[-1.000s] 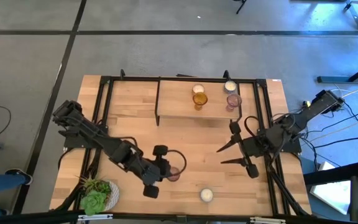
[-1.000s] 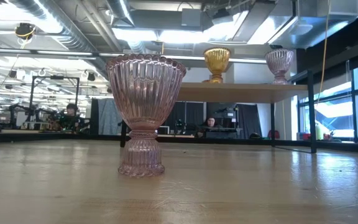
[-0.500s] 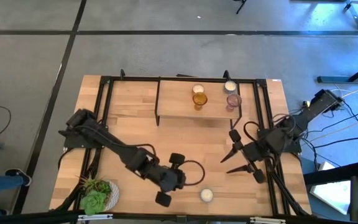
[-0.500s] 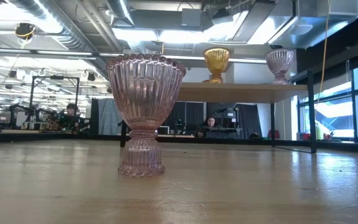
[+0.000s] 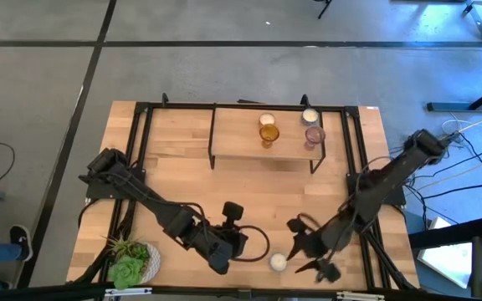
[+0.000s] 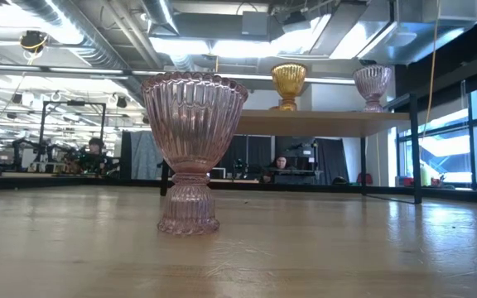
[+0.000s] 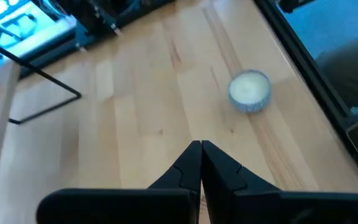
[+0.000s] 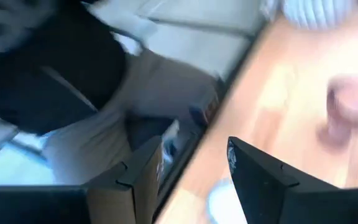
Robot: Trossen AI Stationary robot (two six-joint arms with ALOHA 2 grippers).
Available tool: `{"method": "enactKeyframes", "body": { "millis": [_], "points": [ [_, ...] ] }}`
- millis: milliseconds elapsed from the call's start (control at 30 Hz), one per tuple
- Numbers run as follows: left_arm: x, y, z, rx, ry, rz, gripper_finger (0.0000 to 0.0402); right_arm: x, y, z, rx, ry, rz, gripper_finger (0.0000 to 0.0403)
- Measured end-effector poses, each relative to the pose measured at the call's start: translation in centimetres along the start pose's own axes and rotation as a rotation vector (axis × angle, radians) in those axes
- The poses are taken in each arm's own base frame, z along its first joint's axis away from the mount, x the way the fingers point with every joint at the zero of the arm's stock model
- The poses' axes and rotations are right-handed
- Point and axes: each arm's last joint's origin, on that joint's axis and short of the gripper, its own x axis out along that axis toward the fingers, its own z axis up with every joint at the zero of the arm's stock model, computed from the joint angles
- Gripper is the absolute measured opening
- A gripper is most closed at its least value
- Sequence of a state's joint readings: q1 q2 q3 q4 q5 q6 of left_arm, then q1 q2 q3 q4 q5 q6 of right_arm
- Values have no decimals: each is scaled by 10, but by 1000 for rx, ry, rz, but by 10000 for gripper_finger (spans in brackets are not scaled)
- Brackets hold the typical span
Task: Pick & Place candle stick holders
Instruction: Put the light blue candle on the shelf
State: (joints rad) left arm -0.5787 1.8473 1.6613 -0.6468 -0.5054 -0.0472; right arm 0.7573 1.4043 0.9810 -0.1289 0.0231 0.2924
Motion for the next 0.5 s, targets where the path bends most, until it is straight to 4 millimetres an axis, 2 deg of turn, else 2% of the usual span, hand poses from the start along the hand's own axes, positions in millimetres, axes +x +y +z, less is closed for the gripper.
{"method": "enactKeyframes", "body": {
  "millis": [100,167,333,500],
  "points": [
    [1,-5,-4,-10,9,-5,3,23,-4,-15,159,56,-118,184],
    [1,-6,-5,-19,14,-7,2,31,-12,-24,245,138,-177,189],
    [-3,-14,-6,-27,9,-6,3,36,-24,-41,394,308,-312,222],
    [-7,-21,-8,-42,12,-11,2,42,-19,-46,414,334,-289,271]
  ]
}}
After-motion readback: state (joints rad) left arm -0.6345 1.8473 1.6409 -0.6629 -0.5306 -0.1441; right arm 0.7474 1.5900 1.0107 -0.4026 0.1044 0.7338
